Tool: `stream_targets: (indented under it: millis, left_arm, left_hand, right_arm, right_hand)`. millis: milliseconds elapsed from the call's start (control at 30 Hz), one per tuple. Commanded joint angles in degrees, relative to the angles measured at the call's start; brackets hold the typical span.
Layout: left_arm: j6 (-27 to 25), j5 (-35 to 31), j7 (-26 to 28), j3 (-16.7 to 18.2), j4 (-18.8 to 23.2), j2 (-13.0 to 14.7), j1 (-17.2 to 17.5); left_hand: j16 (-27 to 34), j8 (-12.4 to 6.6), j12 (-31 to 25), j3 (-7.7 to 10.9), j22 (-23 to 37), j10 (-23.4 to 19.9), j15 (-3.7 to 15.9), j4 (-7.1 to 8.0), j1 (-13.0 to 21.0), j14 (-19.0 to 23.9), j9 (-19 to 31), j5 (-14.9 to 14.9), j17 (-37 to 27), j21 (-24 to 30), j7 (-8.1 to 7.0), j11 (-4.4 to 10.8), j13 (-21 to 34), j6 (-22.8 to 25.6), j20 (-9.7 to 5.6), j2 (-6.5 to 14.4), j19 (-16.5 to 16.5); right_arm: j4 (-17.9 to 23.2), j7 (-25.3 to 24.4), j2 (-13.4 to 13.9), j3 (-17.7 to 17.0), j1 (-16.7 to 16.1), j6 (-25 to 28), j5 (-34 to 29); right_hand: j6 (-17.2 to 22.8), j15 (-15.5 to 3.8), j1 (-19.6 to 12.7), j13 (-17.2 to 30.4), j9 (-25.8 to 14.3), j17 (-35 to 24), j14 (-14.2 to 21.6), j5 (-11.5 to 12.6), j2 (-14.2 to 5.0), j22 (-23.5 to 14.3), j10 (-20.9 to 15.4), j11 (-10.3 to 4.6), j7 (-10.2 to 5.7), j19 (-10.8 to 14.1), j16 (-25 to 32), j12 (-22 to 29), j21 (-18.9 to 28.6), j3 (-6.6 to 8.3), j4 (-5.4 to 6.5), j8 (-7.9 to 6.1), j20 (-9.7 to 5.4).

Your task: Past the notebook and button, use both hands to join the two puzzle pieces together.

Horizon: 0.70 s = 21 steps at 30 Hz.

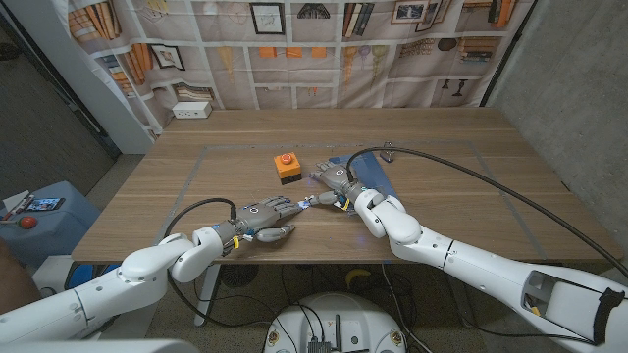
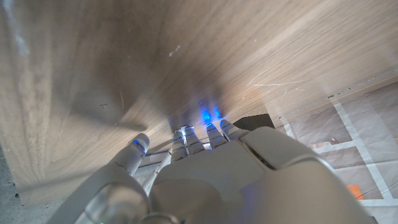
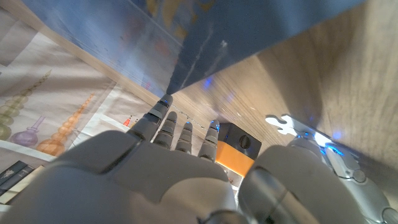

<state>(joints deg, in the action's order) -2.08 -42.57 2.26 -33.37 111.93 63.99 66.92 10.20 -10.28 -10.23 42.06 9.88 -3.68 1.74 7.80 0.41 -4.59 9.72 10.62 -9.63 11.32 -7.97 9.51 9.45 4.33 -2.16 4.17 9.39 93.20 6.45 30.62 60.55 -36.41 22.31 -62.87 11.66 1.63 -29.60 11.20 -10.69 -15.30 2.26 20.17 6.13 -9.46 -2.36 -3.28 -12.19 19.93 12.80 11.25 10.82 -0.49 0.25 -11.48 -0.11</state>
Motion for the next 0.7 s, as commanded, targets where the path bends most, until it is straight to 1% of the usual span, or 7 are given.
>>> stream_targets:
  millis: [33,200,700]
  left_arm:
    - [0.1,-0.1,-0.2,-0.1,-0.1,-0.2,-0.2]
    - [0.3,-0.1,-0.3,-0.2,-0.3,-0.4,-0.5]
    - [0.3,-0.1,-0.5,-0.3,-0.3,-0.4,-0.5]
  left_hand:
    - [-0.1,-0.35,-0.7,0.3,0.1,-4.5,4.85,-0.06,0.6,0.2,0.2,0.2,0.1,0.2,3.03,-2.54,0.4,4.8,-2.49,4.7,-0.2]
    - [-0.1,-0.37,-0.7,0.33,0.1,-4.5,4.89,-0.15,0.6,0.2,0.2,0.2,0.1,0.1,3.04,-2.41,0.4,4.9,-2.5,4.7,-0.2]
    - [-0.2,-0.34,-0.7,0.43,0.1,-4.6,4.93,-0.45,0.8,0.3,0.2,0.1,0.1,0.1,2.96,-2.37,0.4,5.0,-2.53,4.7,-0.3]
  right_arm:
    - [1.0,0.4,0.0,-0.4,-0.2,0.6,1.2]
    - [1.5,0.5,0.2,-0.6,-0.5,0.6,1.7]
    - [3.2,1.0,0.8,-1.2,-0.9,0.5,2.9]
  right_hand:
    - [0.4,0.03,-0.2,0.0,0.0,-0.2,0.2,0.6,-0.21,-0.3,0.0,-0.17,-0.18,0.1,0.4,0.0,0.1,-0.42,0.03,0.19,-0.03]
    - [0.3,0.24,-0.2,0.0,0.0,-0.3,0.3,0.6,-0.33,-0.3,0.0,0.07,-0.13,0.2,0.5,0.0,0.2,-0.57,0.1,0.21,0.17]
    - [0.2,0.31,0.0,0.0,0.0,-0.3,0.0,0.7,-0.59,-0.3,0.0,-0.11,-0.31,0.0,0.4,0.0,0.1,-1.01,0.34,0.24,0.21]
